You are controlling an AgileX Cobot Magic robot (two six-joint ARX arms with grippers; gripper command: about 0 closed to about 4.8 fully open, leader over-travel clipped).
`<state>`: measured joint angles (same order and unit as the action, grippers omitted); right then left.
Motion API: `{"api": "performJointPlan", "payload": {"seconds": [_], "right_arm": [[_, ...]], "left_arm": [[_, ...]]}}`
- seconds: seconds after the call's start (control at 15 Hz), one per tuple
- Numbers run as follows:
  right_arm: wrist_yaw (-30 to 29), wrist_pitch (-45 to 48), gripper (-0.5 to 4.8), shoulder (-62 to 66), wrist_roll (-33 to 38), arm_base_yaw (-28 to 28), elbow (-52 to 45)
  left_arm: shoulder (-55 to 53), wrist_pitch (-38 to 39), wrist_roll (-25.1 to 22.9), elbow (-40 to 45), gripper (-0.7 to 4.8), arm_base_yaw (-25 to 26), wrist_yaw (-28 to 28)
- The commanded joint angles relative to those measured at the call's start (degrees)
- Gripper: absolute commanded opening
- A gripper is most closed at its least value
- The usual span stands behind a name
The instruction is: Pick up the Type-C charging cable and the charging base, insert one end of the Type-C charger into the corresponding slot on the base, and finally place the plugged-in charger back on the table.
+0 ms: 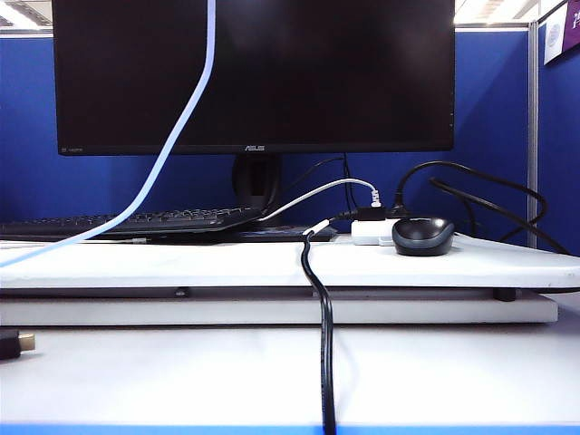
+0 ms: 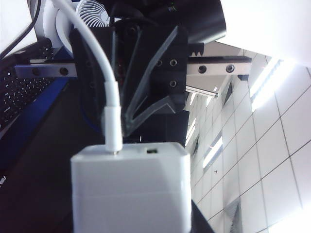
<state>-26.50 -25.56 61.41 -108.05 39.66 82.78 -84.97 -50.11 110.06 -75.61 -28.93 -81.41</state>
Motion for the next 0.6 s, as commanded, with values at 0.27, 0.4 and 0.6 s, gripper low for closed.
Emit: {"api": "performJointPlan", "payload": {"seconds": [0.27,0.4,0.6], "right_arm": [[-5.95,-4.33,0.00,0.07,-0.37,1.90,-0.42],[-5.18,-4.22,0.00,-0.15,-0.35,1.79,-0.42],[-2.91,-4.24,0.00,-0.79,0.50,1.64,-0.42]], "left_arm": [[-0.33,-0.63,-3.28,-0.39,1.37,-0.07,9.05],[-0.33,-2.43,-3.34,-0.39,1.57,-0.07,8.96],[-0.35,-2.69,-6.58,-0.39,3.42,0.15,8.04]]}}
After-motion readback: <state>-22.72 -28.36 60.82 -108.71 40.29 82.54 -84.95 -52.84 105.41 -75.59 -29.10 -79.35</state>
